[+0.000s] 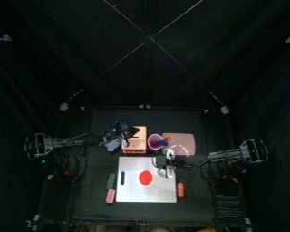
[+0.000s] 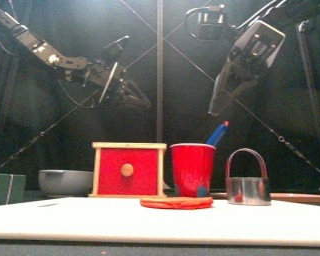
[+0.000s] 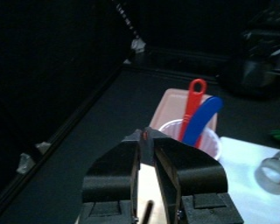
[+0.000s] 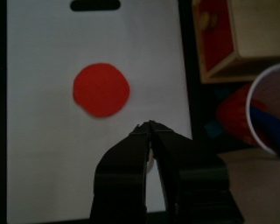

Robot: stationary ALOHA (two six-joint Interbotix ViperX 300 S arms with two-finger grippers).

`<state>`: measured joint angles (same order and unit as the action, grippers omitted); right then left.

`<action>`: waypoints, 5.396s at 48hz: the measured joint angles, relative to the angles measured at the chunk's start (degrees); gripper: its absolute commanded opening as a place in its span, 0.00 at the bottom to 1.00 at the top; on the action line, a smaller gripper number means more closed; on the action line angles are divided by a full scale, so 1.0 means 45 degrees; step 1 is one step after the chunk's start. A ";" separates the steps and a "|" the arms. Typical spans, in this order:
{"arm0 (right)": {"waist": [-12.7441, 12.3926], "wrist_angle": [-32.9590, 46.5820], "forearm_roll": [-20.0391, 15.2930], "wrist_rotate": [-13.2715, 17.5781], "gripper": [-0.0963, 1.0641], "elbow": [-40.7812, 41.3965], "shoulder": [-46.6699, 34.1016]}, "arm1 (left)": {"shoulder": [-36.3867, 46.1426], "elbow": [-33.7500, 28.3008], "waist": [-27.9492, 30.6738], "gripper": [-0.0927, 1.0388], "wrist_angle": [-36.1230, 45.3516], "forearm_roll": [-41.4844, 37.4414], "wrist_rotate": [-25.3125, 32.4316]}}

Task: Get the cutter from the drawer then cut the dough then place the extra dough in the bowl
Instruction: Cut the dough

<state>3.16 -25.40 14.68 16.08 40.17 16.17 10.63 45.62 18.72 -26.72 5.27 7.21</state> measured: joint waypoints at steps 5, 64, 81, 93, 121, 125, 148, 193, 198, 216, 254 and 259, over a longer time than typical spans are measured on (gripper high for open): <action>0.0000 -0.0117 -0.0156 -0.0039 0.80 0.0371 0.0313 | 0.0000 0.0371 -0.0801 0.58 -0.1035 0.0039 0.0020; 0.0332 -0.1094 -0.1289 -0.1035 0.63 0.0020 -0.2207 | -0.1211 0.1543 -0.2617 0.58 -0.1777 0.0625 0.0059; 0.0605 -0.1523 -0.1270 -0.0879 0.60 -0.0957 -0.2383 | -0.1289 0.1719 -0.2617 0.58 -0.1777 0.1055 0.0039; 0.1133 -0.1543 -0.1211 -0.0918 0.60 -0.2988 -0.3711 | -0.1309 0.2031 -0.2656 0.58 -0.1777 0.1465 0.0039; 0.1152 -0.1504 -0.0879 -0.0820 0.60 -0.4297 -0.5117 | -0.1289 0.2227 -0.2676 0.58 -0.1777 0.1563 0.0039; 0.1152 -0.1367 -0.0898 -0.0801 0.60 -0.4297 -0.5137 | -0.1309 0.2266 -0.2676 0.58 -0.1777 0.1582 0.0039; 0.1152 -0.1211 -0.0918 -0.0820 0.60 -0.4316 -0.5469 | -0.1309 0.2324 -0.2676 0.58 -0.1777 0.1563 0.0039; 0.1367 0.0488 0.0469 -0.0723 0.78 -0.3105 -0.3477 | -0.1328 0.2402 -0.4492 0.78 -0.3457 0.2031 0.0039; 0.1426 0.1699 0.0742 -0.0703 0.78 -0.2188 -0.2617 | -0.1484 0.2383 -0.5254 0.79 -0.4316 0.2363 0.0039; 0.0410 0.8516 0.0586 -0.0762 0.78 0.3301 -0.0156 | -0.3691 0.2031 -0.6895 0.79 -0.6934 0.3789 0.0078; 0.0020 1.6094 -0.1348 -0.2129 0.78 0.3965 -0.4434 | -0.6113 0.0527 -0.7930 0.80 -0.6465 0.5273 0.0137; 0.0039 1.6113 -0.1367 -0.2129 0.78 0.3750 -0.4629 | -0.6152 0.0488 -0.8027 0.79 -0.6387 0.5273 0.0137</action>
<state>3.34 47.11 8.53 6.50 57.04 -4.66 -17.05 47.81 -17.40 -55.46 29.00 7.82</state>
